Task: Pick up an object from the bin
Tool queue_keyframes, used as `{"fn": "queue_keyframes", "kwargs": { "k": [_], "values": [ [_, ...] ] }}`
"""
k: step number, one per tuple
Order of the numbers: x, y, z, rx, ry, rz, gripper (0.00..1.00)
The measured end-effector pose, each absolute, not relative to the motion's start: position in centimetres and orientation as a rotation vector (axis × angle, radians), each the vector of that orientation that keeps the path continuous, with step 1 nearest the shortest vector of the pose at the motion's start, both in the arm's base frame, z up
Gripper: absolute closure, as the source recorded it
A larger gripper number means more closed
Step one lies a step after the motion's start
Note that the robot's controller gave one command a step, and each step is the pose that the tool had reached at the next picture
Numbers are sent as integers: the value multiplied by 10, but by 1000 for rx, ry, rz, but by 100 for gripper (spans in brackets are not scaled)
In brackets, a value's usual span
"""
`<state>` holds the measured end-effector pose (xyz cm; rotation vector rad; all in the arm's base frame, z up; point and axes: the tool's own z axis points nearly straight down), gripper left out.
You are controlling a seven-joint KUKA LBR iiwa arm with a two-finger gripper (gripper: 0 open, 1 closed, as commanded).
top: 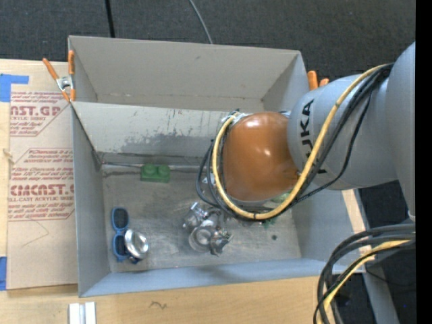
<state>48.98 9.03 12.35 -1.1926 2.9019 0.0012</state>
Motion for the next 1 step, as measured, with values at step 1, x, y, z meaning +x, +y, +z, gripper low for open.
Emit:
{"fn": "queue_keyframes", "kwargs": {
  "k": [1],
  "values": [
    [488,33,267,-1554,2722,-5,100]
  ]
}}
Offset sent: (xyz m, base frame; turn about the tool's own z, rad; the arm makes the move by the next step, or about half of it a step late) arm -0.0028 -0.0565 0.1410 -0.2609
